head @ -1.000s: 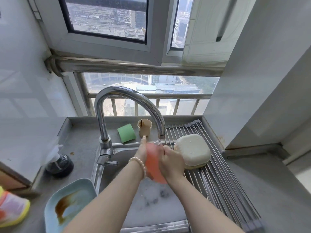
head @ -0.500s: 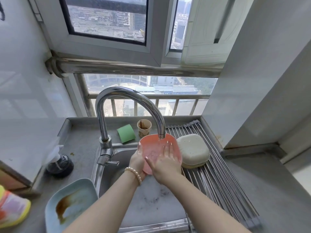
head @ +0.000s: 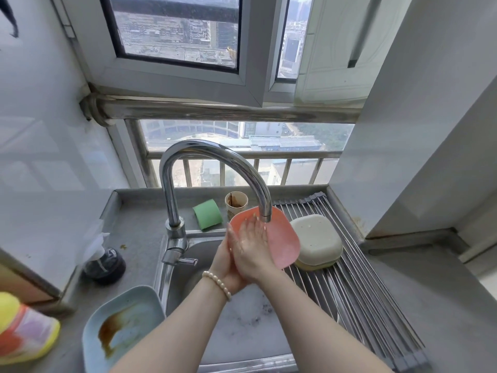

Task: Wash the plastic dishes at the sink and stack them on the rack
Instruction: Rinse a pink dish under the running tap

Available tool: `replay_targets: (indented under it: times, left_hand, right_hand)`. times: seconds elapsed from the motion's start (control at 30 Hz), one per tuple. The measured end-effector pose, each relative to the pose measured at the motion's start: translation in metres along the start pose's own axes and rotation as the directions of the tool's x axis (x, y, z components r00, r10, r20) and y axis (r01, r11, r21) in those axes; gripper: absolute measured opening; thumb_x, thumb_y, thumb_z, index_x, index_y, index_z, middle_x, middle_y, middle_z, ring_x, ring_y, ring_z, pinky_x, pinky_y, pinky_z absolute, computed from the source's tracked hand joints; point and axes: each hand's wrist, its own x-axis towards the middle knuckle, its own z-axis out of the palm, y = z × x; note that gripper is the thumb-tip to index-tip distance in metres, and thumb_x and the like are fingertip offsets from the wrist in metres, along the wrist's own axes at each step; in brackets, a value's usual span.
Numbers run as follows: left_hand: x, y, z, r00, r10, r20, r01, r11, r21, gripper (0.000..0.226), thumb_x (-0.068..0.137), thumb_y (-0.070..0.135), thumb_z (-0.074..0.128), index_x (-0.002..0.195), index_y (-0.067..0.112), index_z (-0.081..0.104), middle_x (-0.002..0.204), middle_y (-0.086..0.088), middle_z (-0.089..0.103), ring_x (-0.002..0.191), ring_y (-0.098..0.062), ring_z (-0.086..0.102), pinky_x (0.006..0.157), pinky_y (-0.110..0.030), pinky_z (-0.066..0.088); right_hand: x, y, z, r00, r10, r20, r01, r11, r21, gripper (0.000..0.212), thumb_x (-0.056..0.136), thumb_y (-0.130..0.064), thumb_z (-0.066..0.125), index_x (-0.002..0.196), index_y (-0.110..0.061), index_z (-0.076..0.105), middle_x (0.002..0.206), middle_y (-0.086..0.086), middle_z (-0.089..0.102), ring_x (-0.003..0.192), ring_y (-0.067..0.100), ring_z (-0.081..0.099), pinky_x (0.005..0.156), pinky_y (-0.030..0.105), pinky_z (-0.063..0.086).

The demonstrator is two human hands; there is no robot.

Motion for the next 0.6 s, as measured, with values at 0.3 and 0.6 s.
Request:
replay_targets:
  times: [0.3, 0.6]
  left_hand:
    - [0.003, 0.004, 0.000, 0.992, -0.037, -0.119, 0.045, 0.997, 0.068, 0.057, 0.094, 0.052, 0.041, 0.116, 0.002, 0.058, 0.100, -0.017, 0.069, 0.092, -0.024, 0.065, 0.101, -0.037, 0.044]
    - [0.024, 0.030, -0.023, 0.847, 0.349, -0.400, 0.146, 0.571, 0.808, 0.037, 0.095, -0.005, 0.034, 0.129, -0.004, 0.046, 0.123, -0.020, 0.056, 0.097, -0.027, 0.051, 0.080, -0.030, 0.040]
  right_hand:
    - [-0.016, 0.014, -0.002, 0.946, -0.209, 0.247, 0.173, 0.972, 0.159, 0.052, 0.103, -0.044, 0.026, 0.146, -0.017, 0.036, 0.152, 0.012, 0.035, 0.141, 0.029, 0.029, 0.116, 0.042, 0.021]
    - [-0.039, 0.083, -0.001, 0.873, -0.486, 0.047, 0.473, 0.818, -0.327, 0.025, 0.074, -0.019, 0.072, 0.098, -0.019, 0.073, 0.120, -0.001, 0.067, 0.112, 0.016, 0.063, 0.100, 0.053, 0.044]
